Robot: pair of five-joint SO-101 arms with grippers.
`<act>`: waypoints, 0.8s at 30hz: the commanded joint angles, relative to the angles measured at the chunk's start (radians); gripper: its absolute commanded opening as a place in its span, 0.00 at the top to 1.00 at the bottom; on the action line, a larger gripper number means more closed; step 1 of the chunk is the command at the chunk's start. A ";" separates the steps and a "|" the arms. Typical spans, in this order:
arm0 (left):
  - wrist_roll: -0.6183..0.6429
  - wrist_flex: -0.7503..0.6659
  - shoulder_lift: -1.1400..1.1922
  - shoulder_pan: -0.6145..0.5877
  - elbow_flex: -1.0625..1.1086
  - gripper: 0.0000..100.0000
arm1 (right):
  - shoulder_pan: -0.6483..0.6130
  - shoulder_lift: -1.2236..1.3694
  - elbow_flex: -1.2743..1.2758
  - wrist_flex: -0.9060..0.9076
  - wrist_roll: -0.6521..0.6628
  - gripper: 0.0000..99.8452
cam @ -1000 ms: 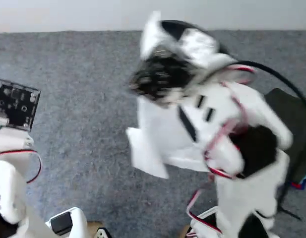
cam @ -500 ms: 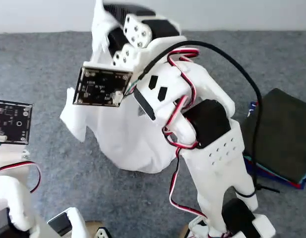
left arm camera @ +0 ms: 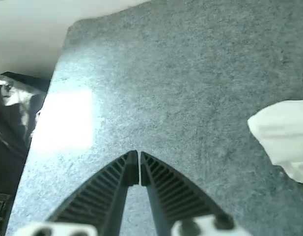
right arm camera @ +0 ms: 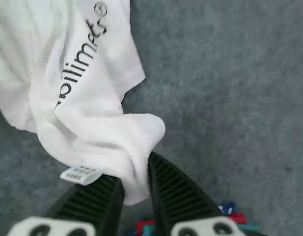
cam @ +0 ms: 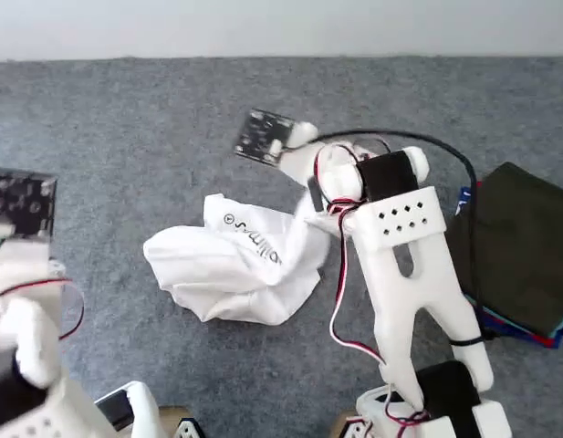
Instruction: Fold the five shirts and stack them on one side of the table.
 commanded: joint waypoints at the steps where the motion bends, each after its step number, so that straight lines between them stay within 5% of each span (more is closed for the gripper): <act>1: 0.014 -0.018 0.092 0.101 0.002 0.98 | 0.048 -0.013 0.100 -0.016 -0.040 0.99; 11: 0.000 -0.006 0.588 0.334 -0.088 0.96 | 0.048 -0.005 0.213 -0.016 -0.155 0.99; 17: -0.051 0.109 0.937 0.376 -0.282 0.80 | 0.053 -0.005 0.258 -0.016 -0.161 0.99; 24: -0.137 0.112 1.192 0.388 -0.409 0.80 | 0.053 -0.005 0.313 -0.068 -0.163 0.99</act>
